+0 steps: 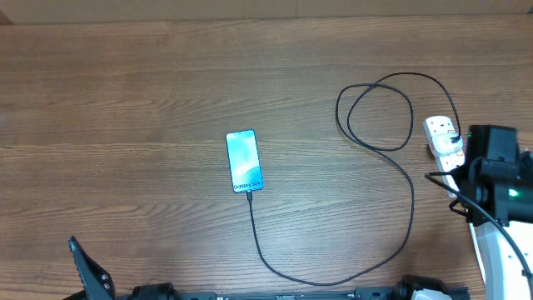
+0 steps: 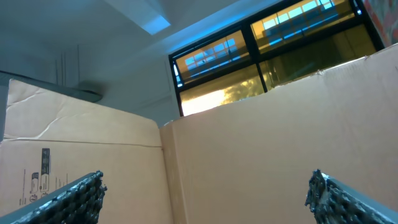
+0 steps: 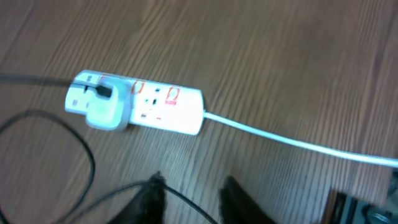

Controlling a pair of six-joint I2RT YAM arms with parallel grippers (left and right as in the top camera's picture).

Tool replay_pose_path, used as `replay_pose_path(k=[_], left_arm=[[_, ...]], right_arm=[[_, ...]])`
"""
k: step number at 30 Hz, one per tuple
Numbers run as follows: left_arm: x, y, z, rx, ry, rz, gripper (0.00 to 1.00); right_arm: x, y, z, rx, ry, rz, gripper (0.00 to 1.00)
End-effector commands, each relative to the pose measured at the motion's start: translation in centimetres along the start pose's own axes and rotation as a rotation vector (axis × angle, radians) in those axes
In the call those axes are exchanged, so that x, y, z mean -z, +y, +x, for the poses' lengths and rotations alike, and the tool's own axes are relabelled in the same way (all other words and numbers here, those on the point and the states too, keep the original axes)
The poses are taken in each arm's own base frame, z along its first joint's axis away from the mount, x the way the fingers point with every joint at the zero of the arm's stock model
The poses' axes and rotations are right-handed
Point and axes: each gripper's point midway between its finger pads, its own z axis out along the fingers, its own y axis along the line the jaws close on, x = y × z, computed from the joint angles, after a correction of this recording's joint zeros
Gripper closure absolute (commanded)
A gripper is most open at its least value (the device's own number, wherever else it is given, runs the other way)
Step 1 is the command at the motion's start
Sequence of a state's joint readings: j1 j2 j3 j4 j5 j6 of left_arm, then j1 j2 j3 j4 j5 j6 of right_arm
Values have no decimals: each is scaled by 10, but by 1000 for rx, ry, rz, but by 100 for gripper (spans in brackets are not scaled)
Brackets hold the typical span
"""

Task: Plug charger to phone and switch on socket
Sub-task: 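Position the right gripper tips on the orange switch next to the charger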

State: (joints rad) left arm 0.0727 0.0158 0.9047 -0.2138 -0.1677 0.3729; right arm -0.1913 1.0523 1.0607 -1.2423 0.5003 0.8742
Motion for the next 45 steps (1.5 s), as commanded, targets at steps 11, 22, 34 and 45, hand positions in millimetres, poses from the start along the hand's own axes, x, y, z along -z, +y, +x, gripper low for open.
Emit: replay_pose_path(k=[11, 22, 34, 45], left_arm=[[3, -1, 5, 4, 16, 2, 0], [3, -2, 6, 9, 19, 8, 1], [-1, -24, 48, 93, 135, 71, 1], [7, -52, 122, 57, 367, 150, 0]], right_arm=[[-9, -23, -30, -189, 8, 19, 96], [-38, -40, -37, -245, 104, 54, 96], [-106, -28, -23, -224, 379, 136, 96], [-126, 16, -42, -180, 485, 43, 96]])
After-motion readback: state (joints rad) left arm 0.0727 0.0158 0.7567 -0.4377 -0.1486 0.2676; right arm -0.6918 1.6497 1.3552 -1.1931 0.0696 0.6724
